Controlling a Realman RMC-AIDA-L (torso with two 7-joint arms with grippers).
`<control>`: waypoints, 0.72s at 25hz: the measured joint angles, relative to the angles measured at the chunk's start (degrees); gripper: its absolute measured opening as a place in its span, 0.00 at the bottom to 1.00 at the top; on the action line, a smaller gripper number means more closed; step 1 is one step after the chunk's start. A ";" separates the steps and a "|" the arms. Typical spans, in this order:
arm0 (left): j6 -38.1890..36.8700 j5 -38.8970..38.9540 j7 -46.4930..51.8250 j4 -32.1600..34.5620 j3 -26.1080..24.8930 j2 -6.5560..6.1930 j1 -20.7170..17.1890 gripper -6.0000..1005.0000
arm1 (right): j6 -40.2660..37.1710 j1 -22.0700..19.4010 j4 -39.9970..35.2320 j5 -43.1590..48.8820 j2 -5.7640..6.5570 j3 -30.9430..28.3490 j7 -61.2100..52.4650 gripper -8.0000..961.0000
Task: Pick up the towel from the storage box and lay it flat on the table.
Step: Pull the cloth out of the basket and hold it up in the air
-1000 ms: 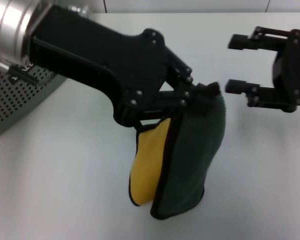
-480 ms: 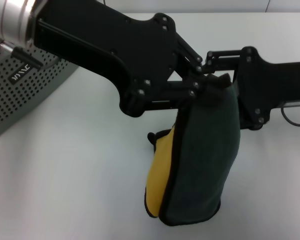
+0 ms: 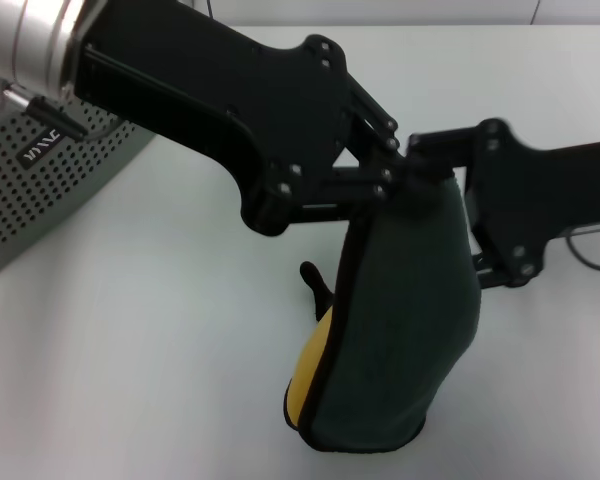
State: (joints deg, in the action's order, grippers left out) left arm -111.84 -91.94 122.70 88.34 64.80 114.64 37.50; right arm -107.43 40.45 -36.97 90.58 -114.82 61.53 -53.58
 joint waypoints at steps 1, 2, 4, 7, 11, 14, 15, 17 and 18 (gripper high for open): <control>-0.03 0.00 0.00 0.13 0.40 -0.06 0.12 0.02 | 0.45 0.27 -0.01 0.01 -0.09 0.78 0.00 0.66; -0.04 0.00 0.00 0.20 0.68 -0.13 0.25 0.02 | 0.92 0.60 -0.03 0.02 -0.19 1.82 -0.01 0.66; -0.04 0.06 -0.01 0.33 1.42 -0.24 0.70 0.02 | 1.71 1.04 -0.05 0.27 -0.34 3.07 -0.02 0.66; -0.04 0.18 -0.07 0.99 1.71 -0.34 1.04 0.02 | 3.62 1.75 0.21 1.74 -0.72 4.60 -0.04 0.66; -0.04 0.44 -0.09 1.74 1.67 -0.35 1.17 0.02 | 6.82 1.89 0.61 2.33 -0.86 8.36 -0.04 0.66; -0.04 0.50 -0.09 2.36 1.46 -0.36 1.24 0.02 | 9.72 1.55 0.64 2.34 -1.09 10.07 0.13 0.66; -0.04 0.53 -0.09 2.46 1.43 -0.37 1.24 0.02 | 10.21 1.45 0.65 2.34 -1.12 10.29 0.20 0.66; -0.04 0.58 -0.09 2.55 1.39 -0.36 1.25 0.02 | 12.02 1.02 0.66 2.34 -1.16 11.12 0.43 0.66; -0.04 0.58 -0.09 2.55 1.39 -0.36 1.25 0.02 | 12.61 0.87 0.67 2.33 -1.15 11.27 0.45 0.66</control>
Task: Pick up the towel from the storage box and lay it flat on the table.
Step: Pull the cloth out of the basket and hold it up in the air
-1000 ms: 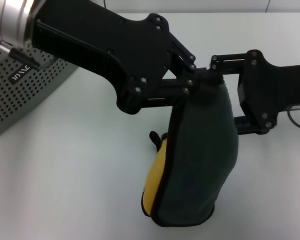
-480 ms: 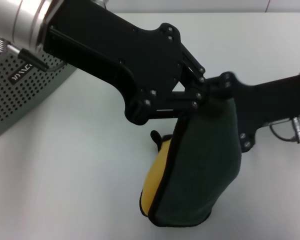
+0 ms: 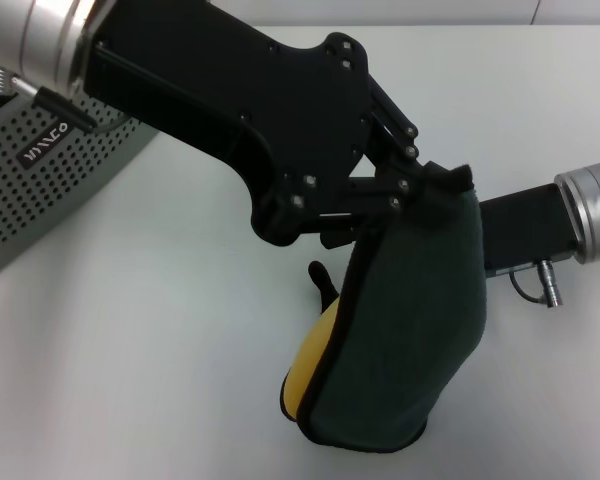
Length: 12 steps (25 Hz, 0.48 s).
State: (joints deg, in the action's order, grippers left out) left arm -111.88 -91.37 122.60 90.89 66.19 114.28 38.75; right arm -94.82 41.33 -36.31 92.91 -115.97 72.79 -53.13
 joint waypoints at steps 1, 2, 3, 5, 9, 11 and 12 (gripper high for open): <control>0.00 0.01 0.06 0.00 -0.06 0.03 0.00 0.02 | 0.42 -0.13 0.02 0.00 0.02 0.06 0.00 0.66; 0.00 0.02 0.06 0.00 -0.06 0.03 0.01 0.02 | 0.89 -0.35 0.02 0.00 0.07 0.05 0.01 0.66; 0.00 0.03 0.06 0.00 -0.08 0.04 -0.01 0.02 | 1.34 -0.56 0.03 0.00 0.12 0.03 0.04 0.66; 0.00 0.08 0.06 0.00 -0.10 0.11 -0.03 0.02 | 2.29 -0.99 0.04 0.02 0.24 0.02 0.23 0.66; 0.00 0.21 -0.37 1.07 -0.10 0.38 0.01 0.02 | 6.09 -1.46 0.04 0.49 0.30 0.39 1.40 0.64; 0.00 0.23 -0.71 2.04 -0.10 0.42 -0.18 0.02 | 7.26 -1.47 0.08 0.57 0.27 1.03 1.31 0.62; 0.00 0.23 -0.85 2.48 -0.05 0.49 -0.24 0.02 | 7.63 -1.47 0.08 0.71 0.26 1.29 1.17 0.61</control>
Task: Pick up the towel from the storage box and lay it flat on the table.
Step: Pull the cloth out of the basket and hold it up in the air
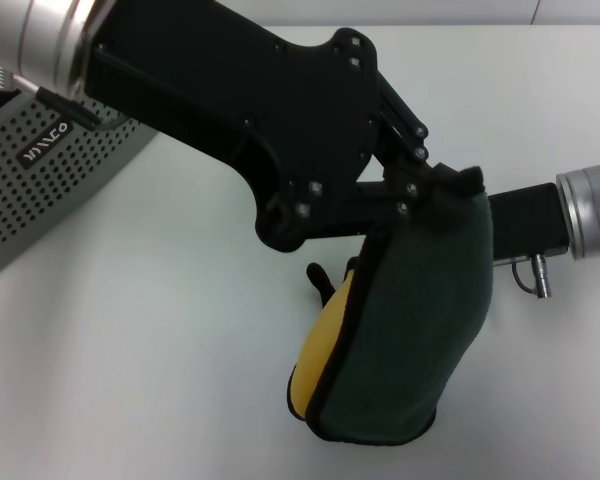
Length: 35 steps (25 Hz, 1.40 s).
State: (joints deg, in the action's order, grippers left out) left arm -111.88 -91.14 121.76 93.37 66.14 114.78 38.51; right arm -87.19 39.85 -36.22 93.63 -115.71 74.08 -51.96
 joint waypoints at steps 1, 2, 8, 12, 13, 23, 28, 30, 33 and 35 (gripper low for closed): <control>0.00 0.00 -0.18 0.28 0.10 0.09 -0.05 0.02 | 0.13 -0.01 0.01 0.20 -0.01 0.09 -0.05 0.59; 0.00 0.00 -0.34 0.51 0.19 0.17 -0.09 0.02 | 0.34 -0.01 0.01 0.36 -0.01 0.18 -0.09 0.59; 0.00 -0.08 -0.59 0.71 0.18 0.26 -0.15 0.02 | 1.14 0.04 0.02 0.72 -0.04 0.27 0.12 0.53; 0.00 -0.23 -0.63 0.73 0.07 0.35 -0.18 0.02 | 0.96 0.02 0.00 1.16 -0.04 0.28 0.11 0.49; 0.00 -0.23 -0.64 0.74 0.07 0.37 -0.18 0.02 | 0.97 0.01 -0.02 1.17 -0.04 0.27 0.10 0.48; 0.00 -0.36 -0.65 0.80 0.34 0.47 -0.48 0.02 | 0.71 -0.04 -0.33 1.30 0.01 0.39 -0.17 0.34; 0.00 -0.36 -0.95 0.85 0.40 0.45 -0.86 0.02 | 0.71 -0.05 -0.34 1.30 0.04 0.34 0.01 0.17; 0.00 -0.29 -1.14 0.85 0.40 0.44 -1.04 0.02 | 0.70 -0.10 -0.34 1.30 0.05 0.33 0.26 0.09; 0.00 -0.19 -1.24 1.01 0.28 0.48 -1.52 0.02 | 0.58 -0.52 -0.56 1.25 0.06 0.31 0.69 0.04; 0.00 -0.38 -1.30 1.11 0.07 0.65 -2.14 0.02 | -0.06 -1.49 -1.43 1.03 0.05 -0.01 1.17 0.03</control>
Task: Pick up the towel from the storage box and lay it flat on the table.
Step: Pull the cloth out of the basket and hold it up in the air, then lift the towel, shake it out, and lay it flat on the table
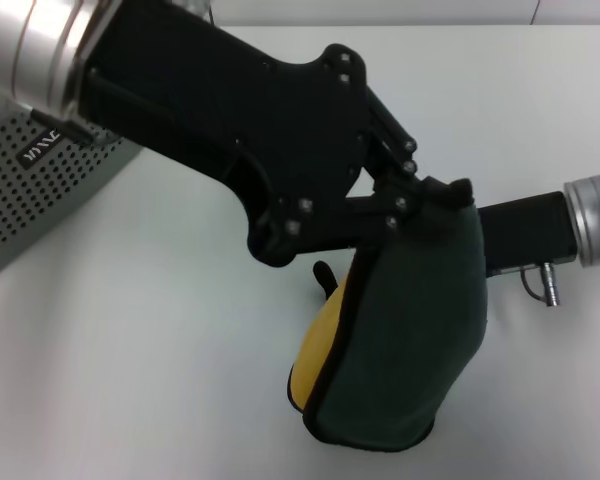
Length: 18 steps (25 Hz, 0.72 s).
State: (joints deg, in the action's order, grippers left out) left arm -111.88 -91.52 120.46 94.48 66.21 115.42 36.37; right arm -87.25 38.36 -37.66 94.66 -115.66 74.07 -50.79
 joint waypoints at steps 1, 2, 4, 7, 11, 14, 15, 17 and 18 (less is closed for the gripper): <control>0.04 -0.41 -0.23 0.02 -0.06 0.10 -0.75 0.02 | -0.43 -0.70 -1.04 -0.18 0.01 -0.40 -0.08 0.03; 0.12 -0.98 -0.76 -0.06 -0.26 0.19 -1.72 0.02 | -0.71 -1.35 -1.96 -0.29 0.01 -0.76 -0.39 0.03; 0.29 -1.68 -3.06 -0.62 -1.57 0.76 -4.59 0.02 | -1.49 -3.73 -6.36 -0.35 0.02 -2.49 -3.62 0.03; 0.40 -2.32 -7.98 -2.56 -5.90 2.49 -9.01 0.02 | -3.19 -8.12 -14.07 -0.63 0.07 -5.83 -9.10 0.03; 0.44 -2.54 -12.69 -6.05 -10.02 3.80 -13.43 0.02 | -10.96 -14.30 -24.72 -2.83 0.12 -10.60 -15.71 0.02; 0.37 -2.47 -14.40 -7.71 -10.38 3.90 -16.29 0.02 | -15.83 -17.54 -30.81 -4.93 0.09 -12.00 -19.14 0.02; 0.33 -2.45 -14.56 -7.82 -10.39 3.92 -17.02 0.02 | -17.09 -18.32 -32.65 -5.35 0.09 -12.17 -19.94 0.02; 0.02 -2.85 -14.50 -7.69 -10.19 3.97 -18.76 0.02 | -19.79 -19.90 -37.19 -6.00 0.00 -12.35 -22.32 0.02; -0.31 -3.03 -14.42 -7.62 -10.07 3.99 -19.65 0.02 | -21.54 -20.70 -39.75 -6.56 -0.06 -12.47 -24.56 0.02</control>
State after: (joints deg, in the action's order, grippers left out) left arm -112.20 -94.55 106.04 86.86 56.13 119.41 16.71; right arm -108.79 17.66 -77.40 88.10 -115.72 61.61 -75.34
